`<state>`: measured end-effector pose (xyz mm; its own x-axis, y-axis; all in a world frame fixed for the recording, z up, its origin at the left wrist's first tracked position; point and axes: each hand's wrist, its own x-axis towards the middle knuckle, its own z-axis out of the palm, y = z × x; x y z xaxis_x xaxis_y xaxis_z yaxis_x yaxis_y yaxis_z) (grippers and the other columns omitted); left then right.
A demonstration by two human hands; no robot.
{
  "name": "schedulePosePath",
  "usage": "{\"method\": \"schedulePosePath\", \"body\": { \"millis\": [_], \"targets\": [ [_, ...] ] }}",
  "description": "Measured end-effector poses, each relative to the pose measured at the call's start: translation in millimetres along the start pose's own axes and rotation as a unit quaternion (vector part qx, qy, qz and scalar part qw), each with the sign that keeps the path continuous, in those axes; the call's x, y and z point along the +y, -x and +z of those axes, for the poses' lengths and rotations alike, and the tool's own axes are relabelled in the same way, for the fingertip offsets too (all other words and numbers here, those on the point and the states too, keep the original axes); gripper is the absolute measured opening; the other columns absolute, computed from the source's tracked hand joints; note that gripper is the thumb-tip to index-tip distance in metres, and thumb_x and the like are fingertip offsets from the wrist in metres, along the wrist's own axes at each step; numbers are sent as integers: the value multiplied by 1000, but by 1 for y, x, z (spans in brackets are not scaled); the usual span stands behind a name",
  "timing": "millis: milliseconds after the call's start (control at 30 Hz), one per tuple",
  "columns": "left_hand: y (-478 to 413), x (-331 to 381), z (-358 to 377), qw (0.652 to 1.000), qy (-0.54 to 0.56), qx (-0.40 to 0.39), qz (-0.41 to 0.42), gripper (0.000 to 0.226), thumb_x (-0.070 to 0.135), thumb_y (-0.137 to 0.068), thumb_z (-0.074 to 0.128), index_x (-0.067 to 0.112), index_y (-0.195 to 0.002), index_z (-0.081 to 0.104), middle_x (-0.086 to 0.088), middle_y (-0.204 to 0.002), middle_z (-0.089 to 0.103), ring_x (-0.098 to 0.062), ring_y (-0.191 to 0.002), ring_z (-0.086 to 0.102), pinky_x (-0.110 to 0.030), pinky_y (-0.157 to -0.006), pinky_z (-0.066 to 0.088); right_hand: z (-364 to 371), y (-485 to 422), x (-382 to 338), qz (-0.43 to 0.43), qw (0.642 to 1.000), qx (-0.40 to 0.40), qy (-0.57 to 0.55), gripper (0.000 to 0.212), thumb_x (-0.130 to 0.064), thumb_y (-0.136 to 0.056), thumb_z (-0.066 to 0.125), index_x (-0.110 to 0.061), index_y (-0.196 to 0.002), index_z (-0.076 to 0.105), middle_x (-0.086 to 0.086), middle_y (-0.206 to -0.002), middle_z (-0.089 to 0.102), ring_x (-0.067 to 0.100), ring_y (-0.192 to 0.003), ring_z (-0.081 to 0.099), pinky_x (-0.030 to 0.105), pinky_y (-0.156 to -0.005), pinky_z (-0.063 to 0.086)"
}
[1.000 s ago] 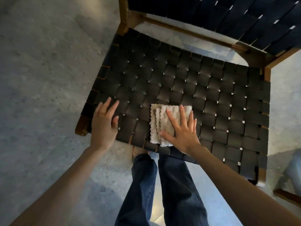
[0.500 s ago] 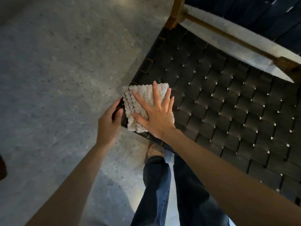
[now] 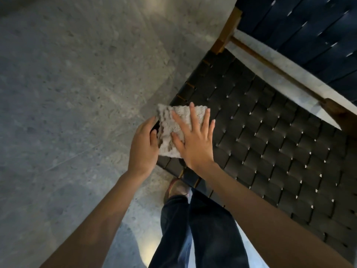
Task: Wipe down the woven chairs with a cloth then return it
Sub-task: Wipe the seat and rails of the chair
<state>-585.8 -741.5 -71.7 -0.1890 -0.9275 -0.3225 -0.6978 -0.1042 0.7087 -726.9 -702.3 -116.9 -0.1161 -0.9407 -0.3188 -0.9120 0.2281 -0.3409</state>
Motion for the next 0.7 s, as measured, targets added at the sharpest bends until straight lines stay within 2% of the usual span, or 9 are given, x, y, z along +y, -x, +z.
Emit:
{"method": "schedulePosePath", "body": {
  "millis": [100,267,467,700],
  "targets": [
    [-14,8,12,999,-26,-7,16,42,11,-100,39,12,-142,40,-4,-141,45,-10,-129,39,8,-92,18,-6,-36,16,73,997,11,-21,58,-56,-97,20,-45,-150,-1,2,-160,-15,40,-144,-19,57,-116,-6],
    [-55,25,36,995,-73,-50,54,45,17,-100,40,19,-145,35,-2,-150,35,-14,-138,30,-17,-109,20,-23,-107,57,136,990,16,-41,58,-52,-100,21,-40,-151,-5,1,-159,-20,37,-144,-20,54,-118,-5],
    [-99,46,58,989,-113,-84,54,50,19,-101,39,21,-149,25,2,-156,21,-12,-143,18,-17,-110,13,-44,-172,97,181,980,8,-84,58,-52,-101,20,-39,-152,-4,3,-160,-19,37,-144,-21,54,-115,-8],
    [-106,35,73,974,-186,-82,99,52,23,-100,39,20,-149,23,3,-158,15,-21,-145,16,-40,-115,25,-51,-187,130,207,976,1,-61,57,-50,-102,18,-32,-153,2,3,-161,-7,36,-145,-17,53,-118,-6]
  ]
}}
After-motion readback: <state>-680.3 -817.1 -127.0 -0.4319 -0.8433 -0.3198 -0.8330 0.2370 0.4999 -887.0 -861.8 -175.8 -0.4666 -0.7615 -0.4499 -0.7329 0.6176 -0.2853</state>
